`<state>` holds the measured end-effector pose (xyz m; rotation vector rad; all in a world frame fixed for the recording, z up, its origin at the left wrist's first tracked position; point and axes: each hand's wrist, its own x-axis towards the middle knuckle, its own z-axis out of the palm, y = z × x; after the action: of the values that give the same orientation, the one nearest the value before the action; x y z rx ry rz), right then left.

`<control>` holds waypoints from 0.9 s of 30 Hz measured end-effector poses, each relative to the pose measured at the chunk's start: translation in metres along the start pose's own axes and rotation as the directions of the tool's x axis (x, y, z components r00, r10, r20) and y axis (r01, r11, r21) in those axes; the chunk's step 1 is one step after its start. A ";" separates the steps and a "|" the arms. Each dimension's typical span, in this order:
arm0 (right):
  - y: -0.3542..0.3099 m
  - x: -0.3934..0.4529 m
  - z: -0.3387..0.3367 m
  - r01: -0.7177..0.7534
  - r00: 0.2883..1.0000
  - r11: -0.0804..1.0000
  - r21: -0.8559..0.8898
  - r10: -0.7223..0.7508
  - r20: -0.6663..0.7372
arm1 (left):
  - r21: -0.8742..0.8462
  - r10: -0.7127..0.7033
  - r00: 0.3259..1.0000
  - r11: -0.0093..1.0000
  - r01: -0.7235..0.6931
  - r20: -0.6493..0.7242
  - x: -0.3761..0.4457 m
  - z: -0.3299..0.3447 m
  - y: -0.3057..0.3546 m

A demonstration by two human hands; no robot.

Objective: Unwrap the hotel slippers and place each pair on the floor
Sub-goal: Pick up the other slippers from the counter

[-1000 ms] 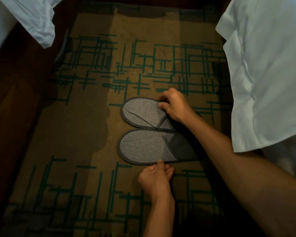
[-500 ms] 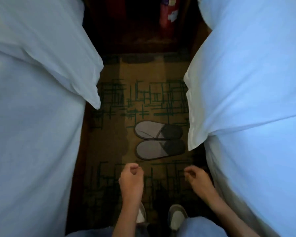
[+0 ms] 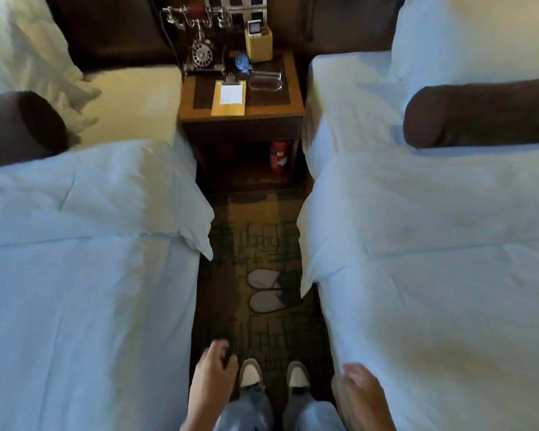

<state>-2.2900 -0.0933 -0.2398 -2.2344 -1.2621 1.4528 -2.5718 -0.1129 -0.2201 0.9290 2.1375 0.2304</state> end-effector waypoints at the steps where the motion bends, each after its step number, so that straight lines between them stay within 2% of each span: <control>1: -0.016 -0.010 -0.012 0.024 1.000 0.999 0.025 -0.024 -0.005 | -0.009 0.092 0.994 0.996 -0.093 -0.058 -0.009 -0.008 0.011; 5: -0.077 -0.042 -0.058 0.154 0.988 0.988 0.024 -0.154 -0.001 | -0.006 0.299 0.951 0.954 -0.301 -0.080 -0.050 -0.037 0.067; 9: -0.069 -0.071 -0.084 0.141 0.990 0.987 0.082 -0.141 -0.005 | -0.052 0.418 0.907 0.908 -0.416 0.046 -0.079 -0.037 0.081; 12: -0.031 -0.097 -0.088 0.047 0.999 0.990 0.134 -0.043 -0.032 | -0.026 0.421 0.895 0.906 -0.422 0.145 -0.099 -0.029 0.064; 15: 0.015 -0.132 -0.081 -0.088 0.988 0.964 0.252 0.117 -0.101 | 0.064 0.397 0.878 0.902 -0.427 0.269 -0.115 -0.016 0.048; 17: 0.055 -0.162 -0.066 -0.180 0.967 0.918 0.354 0.231 -0.108 | 0.147 0.390 0.831 0.867 -0.477 0.398 -0.127 -0.001 0.038; 20: 0.116 -0.219 -0.035 -0.259 0.941 0.871 0.417 0.324 -0.092 | 0.207 0.409 0.732 0.780 -0.590 0.545 -0.150 0.027 0.019; 24: 0.205 -0.302 0.015 -0.371 0.858 0.739 0.563 0.504 -0.096 | 0.283 0.384 0.646 0.669 -0.687 0.660 -0.181 0.052 -0.009; 27: 0.271 -0.366 0.057 -0.413 0.757 0.559 0.719 0.650 -0.070 | 0.345 0.289 0.636 0.646 -0.681 0.715 -0.196 0.069 -0.030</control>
<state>-2.2453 -0.5459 -0.1799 -2.2388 0.1410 1.2948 -2.4540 -0.2776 -0.1654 1.7238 1.2686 -0.4621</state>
